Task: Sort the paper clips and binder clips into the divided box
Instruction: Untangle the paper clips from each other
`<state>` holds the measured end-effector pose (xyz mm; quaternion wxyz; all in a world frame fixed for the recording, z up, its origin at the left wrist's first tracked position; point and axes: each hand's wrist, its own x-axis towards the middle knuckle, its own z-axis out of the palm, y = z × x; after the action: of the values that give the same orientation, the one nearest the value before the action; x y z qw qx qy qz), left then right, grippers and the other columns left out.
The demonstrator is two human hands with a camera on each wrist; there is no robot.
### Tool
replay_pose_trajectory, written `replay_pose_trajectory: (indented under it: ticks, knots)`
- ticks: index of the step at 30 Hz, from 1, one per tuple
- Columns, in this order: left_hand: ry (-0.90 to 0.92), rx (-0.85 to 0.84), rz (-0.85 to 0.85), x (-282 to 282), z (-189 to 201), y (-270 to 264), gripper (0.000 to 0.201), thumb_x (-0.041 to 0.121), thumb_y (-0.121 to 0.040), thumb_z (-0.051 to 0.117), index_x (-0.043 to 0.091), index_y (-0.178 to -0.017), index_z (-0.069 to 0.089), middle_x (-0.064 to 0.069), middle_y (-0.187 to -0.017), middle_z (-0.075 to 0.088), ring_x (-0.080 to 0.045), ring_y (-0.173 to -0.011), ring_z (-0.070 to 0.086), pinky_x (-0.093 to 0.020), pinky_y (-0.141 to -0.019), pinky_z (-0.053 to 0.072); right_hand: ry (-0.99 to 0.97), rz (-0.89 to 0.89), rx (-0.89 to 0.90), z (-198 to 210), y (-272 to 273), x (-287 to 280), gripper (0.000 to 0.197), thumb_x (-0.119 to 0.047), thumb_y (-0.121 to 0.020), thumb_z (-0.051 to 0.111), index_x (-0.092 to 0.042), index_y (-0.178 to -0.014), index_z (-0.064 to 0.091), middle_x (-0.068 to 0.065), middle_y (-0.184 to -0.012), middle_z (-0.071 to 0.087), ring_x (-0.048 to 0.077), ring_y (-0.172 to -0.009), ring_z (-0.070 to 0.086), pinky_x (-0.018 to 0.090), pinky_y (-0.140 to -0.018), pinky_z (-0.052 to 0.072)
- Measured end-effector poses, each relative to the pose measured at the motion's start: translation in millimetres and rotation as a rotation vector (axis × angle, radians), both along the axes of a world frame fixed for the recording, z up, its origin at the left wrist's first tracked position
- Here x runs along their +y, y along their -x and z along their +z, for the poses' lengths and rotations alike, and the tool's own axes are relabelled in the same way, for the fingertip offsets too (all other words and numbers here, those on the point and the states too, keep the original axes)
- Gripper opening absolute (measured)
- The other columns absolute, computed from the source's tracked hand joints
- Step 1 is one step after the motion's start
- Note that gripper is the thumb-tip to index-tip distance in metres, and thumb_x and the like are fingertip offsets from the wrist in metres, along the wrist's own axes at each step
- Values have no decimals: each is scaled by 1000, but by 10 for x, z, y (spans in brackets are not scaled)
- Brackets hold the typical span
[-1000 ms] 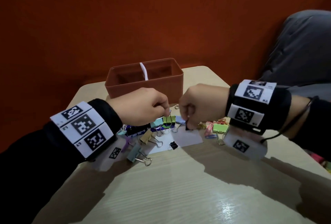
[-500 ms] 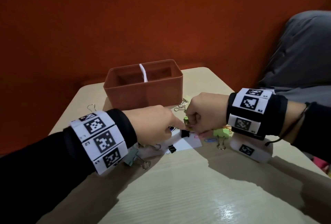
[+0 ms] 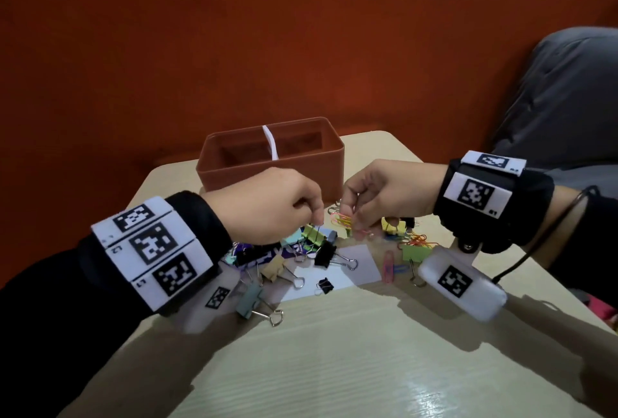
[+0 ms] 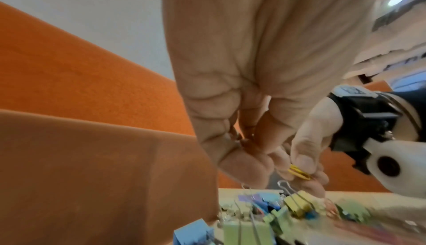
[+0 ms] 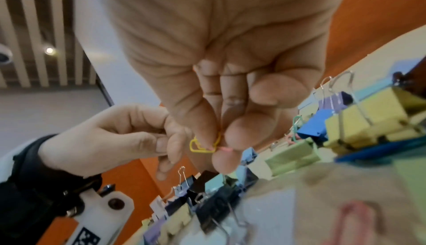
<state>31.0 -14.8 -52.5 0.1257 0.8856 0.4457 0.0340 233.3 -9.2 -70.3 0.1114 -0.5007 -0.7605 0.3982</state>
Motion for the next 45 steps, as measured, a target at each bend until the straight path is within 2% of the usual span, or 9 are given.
replay_pose_trajectory:
  ticks: [4, 8, 12, 18, 23, 28, 31, 35, 45]
  knots:
    - [-102, -223, 109, 111, 73, 129, 15, 16, -88, 62, 28, -86, 70, 11, -63, 64, -1, -56, 57, -13, -53, 42, 2, -40, 199, 145, 159, 107, 11, -2, -86, 62, -11, -93, 66, 2, -75, 71, 10, -60, 61, 17, -48, 45]
    - [-176, -575, 291, 255, 92, 296, 10, 11, -82, 72, 21, -83, 69, 2, -71, 71, -8, -65, 66, -29, -66, 53, -214, -168, 291, 291, 483, 305, 11, -4, -87, 63, -15, -84, 66, 5, -74, 70, 11, -60, 64, 24, -54, 52]
    - [-285, -695, 457, 400, 145, 485, 11, 7, -84, 70, 18, -84, 68, 0, -72, 71, -10, -66, 69, -32, -70, 58, -438, -265, 196, 400, 782, 562, 13, -6, -83, 64, -17, -82, 70, 10, -74, 73, 12, -57, 65, 29, -56, 56]
    - [-205, -580, 531, 519, 49, 642, 17, 12, -91, 61, 28, -93, 65, 8, -80, 73, -10, -81, 69, -36, -80, 57, -444, -244, 194, 334, 855, 634, 18, -19, -85, 69, -18, -103, 69, 1, -80, 72, 13, -62, 68, 26, -59, 59]
    - [-208, -404, 462, 404, 24, 600, 15, 25, -94, 58, 33, -102, 69, 8, -101, 68, -13, -99, 61, -36, -90, 51, -535, -268, -4, 348, 391, 457, 8, -14, -82, 70, -21, -79, 68, -8, -68, 66, 8, -50, 61, 17, -46, 46]
    - [-157, -153, 369, 229, 38, 450, 34, 35, -98, 48, 39, -132, 53, 12, -122, 61, -2, -84, 57, -7, -60, 33, -373, -234, -418, 231, 41, 439, 22, -3, -82, 54, -20, -78, 69, 0, -78, 71, 19, -69, 68, 30, -59, 56]
    - [-148, -69, 343, 212, 40, 463, 46, 38, -100, 45, 37, -145, 38, 14, -148, 42, -7, -133, 41, -13, -91, 30, -356, -150, -615, 173, 54, 465, 25, -4, -85, 53, -20, -92, 71, -8, -86, 68, 16, -86, 65, 28, -71, 51]
    - [-81, -94, 284, 259, -14, 517, 52, 35, -100, 46, 30, -149, 31, 8, -152, 37, -11, -142, 29, -23, -111, 21, -296, -54, -903, 46, 163, 521, 45, -22, -94, 50, -22, -138, 47, -2, -137, 53, 22, -122, 51, 31, -98, 42]
    - [-76, -47, 262, 203, 7, 491, 53, 34, -100, 44, 31, -150, 27, 5, -147, 44, -20, -138, 35, -37, -117, 21, -149, -38, -813, -31, 261, 373, 53, -29, -83, 65, -23, -133, 50, 3, -107, 68, 20, -79, 65, 30, -74, 52]
